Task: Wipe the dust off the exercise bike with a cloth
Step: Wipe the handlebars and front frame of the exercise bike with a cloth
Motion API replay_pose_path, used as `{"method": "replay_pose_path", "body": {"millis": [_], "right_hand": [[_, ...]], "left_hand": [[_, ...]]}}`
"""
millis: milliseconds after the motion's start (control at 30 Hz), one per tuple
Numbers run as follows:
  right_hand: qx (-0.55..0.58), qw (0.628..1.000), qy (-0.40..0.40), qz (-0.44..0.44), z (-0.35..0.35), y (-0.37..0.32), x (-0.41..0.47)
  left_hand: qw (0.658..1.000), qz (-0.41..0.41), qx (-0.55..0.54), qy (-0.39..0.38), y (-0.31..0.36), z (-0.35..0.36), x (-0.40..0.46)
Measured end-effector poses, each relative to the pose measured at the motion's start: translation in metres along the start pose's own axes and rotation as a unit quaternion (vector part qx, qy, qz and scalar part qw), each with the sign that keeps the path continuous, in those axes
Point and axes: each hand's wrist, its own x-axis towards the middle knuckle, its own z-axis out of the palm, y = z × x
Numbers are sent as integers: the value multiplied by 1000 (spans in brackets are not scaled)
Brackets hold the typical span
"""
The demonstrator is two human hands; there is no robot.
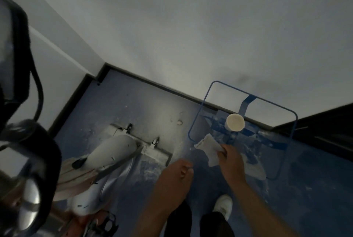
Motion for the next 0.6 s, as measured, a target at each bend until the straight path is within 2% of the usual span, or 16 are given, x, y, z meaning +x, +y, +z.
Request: {"method": "replay_pose_path", "body": {"millis": [200,367,500,600], "right_hand": [[137,990,-8,6,-46,-93,-37],[259,966,8,-2,-80,-167,-89],[340,940,-27,6,-98,-195,-127],[289,955,-61,-21,-113,-213,-147]], "left_hand": [[998,-13,-58,10,36,-18,-24],[988,-54,-141,34,74,-51,-54],[970,-34,-208,122,101,-77,-84],[944,12,-259,205,117,-95,-110]]}}
